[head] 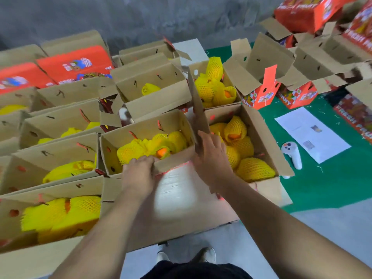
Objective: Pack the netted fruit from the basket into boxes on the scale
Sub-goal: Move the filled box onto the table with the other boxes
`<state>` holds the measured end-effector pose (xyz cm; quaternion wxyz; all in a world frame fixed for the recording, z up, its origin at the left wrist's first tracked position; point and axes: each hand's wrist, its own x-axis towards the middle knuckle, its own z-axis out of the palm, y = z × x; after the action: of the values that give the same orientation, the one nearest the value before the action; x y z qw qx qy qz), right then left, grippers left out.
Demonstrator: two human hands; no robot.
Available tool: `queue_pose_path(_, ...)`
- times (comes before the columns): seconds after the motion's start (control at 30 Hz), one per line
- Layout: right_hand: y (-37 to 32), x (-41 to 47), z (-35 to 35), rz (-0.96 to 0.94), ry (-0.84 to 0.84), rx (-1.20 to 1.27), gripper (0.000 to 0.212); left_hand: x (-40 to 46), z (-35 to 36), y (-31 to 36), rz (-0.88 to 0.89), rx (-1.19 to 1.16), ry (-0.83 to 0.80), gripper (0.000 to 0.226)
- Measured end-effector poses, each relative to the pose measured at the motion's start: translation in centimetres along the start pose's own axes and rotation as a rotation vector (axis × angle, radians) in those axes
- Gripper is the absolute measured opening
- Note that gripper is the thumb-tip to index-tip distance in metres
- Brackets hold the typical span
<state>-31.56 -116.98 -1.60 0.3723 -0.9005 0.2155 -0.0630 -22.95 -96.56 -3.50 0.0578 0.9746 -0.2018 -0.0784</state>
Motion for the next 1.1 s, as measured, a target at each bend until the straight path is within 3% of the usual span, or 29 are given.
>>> queue_pose_path(0.1,-1.8,-1.3,3.1,0.18,-0.066,0.236,0.061,-2.8,0.5,-0.8,0.068,-0.137,0.104,0.023)
queue_pose_path(0.23,-1.7,-1.3,4.3,0.295,0.047,0.227,0.054,-5.1,0.6,-2.2,0.205,-0.284,0.168,0.023)
queue_pose_path(0.3,-1.7,-1.1,4.2,0.347,0.031,0.165,0.055,-5.6,0.0,-4.0,0.1,-0.37,0.347,0.019)
queue_pose_path(0.37,-1.6,-0.9,4.1,0.39,-0.022,0.057,0.053,-5.4,-0.4,-6.3,-0.165,-0.401,0.441,0.029)
queue_pose_path(0.43,-1.3,-1.1,3.8,0.389,-0.023,-0.026,0.041,-5.1,-0.4,-7.9,-0.352,-0.38,0.344,0.056)
queue_pose_path(0.53,-0.7,-1.9,3.8,0.423,0.04,-0.075,0.024,-5.5,0.2,-9.3,-0.229,-0.315,0.316,0.061)
queue_pose_path(0.73,-2.6,1.1,3.9,0.568,-0.062,-0.03,0.021,-3.4,-0.4,-9.9,-0.268,-0.275,0.317,0.053)
queue_pose_path(0.87,-4.7,2.9,2.0,0.451,0.004,-0.053,0.037,-2.5,-1.2,-10.0,-0.28,-0.2,0.178,0.064)
queue_pose_path(1.0,-6.4,3.7,-1.1,0.433,0.058,-0.037,0.03,-0.9,-2.1,-9.5,-0.293,-0.575,0.13,0.083)
queue_pose_path(1.1,-7.1,2.4,-3.1,0.461,0.119,0.144,0.022,0.1,-3.8,-9.1,-0.271,-0.93,0.225,0.074)
